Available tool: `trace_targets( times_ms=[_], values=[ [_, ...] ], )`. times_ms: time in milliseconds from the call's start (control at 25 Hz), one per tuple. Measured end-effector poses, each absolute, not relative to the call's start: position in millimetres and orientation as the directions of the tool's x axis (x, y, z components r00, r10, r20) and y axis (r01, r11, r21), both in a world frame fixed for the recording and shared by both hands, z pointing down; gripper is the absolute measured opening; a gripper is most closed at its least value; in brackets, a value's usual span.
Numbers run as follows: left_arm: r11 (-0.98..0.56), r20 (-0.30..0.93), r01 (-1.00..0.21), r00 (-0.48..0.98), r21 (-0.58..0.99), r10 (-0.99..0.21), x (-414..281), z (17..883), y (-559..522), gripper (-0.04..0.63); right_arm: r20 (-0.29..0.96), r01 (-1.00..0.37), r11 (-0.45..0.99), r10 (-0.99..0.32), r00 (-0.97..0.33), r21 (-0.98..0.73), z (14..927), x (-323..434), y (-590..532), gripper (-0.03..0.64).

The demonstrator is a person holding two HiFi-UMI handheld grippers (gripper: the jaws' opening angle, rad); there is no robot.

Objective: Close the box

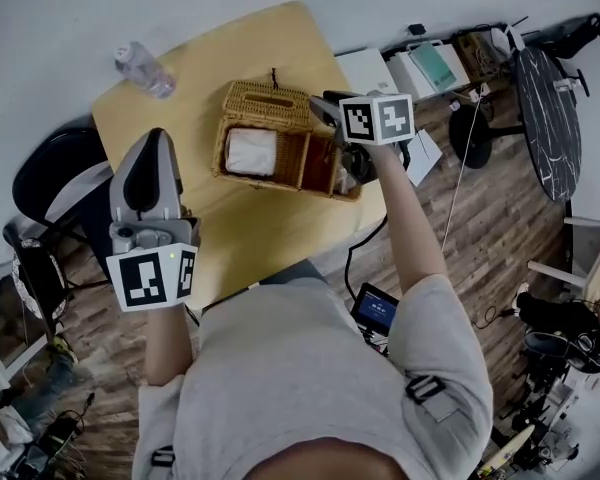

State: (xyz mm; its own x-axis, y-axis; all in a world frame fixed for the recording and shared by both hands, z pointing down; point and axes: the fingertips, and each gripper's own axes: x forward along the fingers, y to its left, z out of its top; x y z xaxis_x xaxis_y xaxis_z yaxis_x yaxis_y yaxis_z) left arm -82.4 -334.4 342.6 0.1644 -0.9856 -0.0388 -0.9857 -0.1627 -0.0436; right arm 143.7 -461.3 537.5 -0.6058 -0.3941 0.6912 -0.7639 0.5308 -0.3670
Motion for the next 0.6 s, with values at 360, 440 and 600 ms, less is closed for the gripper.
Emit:
trace_targets(
  times_ms=[360, 440, 600],
  values=[
    [-0.113, -0.027, -0.992, 0.114, -0.048, -0.993, -89, 346, -345, 0.06, 0.712, -0.732, 0.404, -0.232, -0.662, -0.549, 578, 144, -476, 0.114],
    [-0.105, -0.025, -0.993, 0.107, -0.051, -0.994, -90, 347, -347, 0.06, 0.709, -0.723, 0.376, -0.204, -0.675, -0.58, 585, 144, -476, 0.114],
    [-0.095, -0.018, -0.994, 0.096, -0.059, -0.995, -89, 348, -351, 0.06, 0.7, -0.706, 0.309, -0.152, -0.698, -0.637, 594, 146, -479, 0.114]
  ],
)
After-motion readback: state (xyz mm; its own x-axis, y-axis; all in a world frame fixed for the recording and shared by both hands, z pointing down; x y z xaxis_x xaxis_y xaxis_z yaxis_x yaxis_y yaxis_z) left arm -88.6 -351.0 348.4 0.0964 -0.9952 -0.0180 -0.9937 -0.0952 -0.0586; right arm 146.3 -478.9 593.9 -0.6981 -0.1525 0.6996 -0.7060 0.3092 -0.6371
